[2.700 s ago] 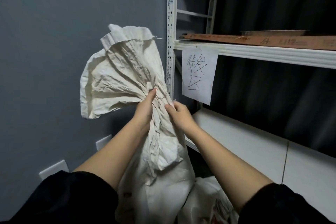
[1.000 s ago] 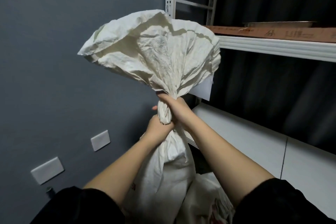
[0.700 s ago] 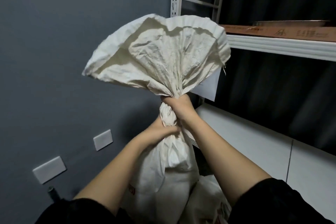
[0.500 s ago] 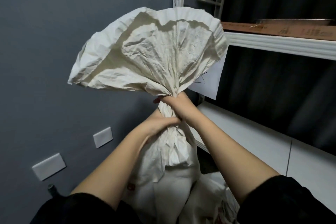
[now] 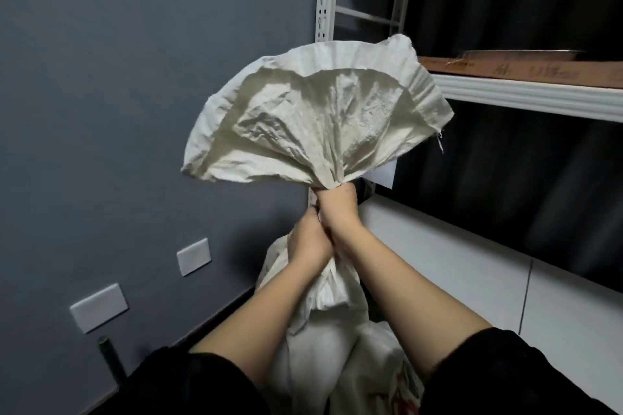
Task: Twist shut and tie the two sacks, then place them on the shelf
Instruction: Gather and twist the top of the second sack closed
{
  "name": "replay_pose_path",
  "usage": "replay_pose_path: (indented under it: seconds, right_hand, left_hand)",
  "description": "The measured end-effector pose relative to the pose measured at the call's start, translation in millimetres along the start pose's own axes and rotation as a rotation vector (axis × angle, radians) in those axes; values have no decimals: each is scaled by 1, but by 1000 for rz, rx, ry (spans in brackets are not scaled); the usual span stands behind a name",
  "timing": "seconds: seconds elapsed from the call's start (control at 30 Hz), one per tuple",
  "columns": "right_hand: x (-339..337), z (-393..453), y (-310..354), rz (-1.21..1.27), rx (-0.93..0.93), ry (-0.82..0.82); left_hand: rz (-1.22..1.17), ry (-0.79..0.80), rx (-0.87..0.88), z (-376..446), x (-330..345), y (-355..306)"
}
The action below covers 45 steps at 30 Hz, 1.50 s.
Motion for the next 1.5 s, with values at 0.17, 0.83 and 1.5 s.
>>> replay_pose_path:
  seconds: [0.17, 0.83, 1.5]
  right_hand:
    - [4, 1, -4, -119, 236, -43]
    - [-5, 30, -32, -1348, -1404, 706]
    - [-36, 26, -40, -671, 657, 1066]
  left_hand:
    - [68, 4, 23, -3, 1, 4]
    - [-780, 650, -27, 31, 2, 59]
    - [524, -288, 554, 29, 6, 48]
Point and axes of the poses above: each hand's wrist, its own z-axis towards the middle knuckle, its own x-axis out of the palm, y = z × x, the point moved 3 cm from there along z, towards the middle knuckle, and after that the axes turned 10 degrees about z, right-handed, at the moved point
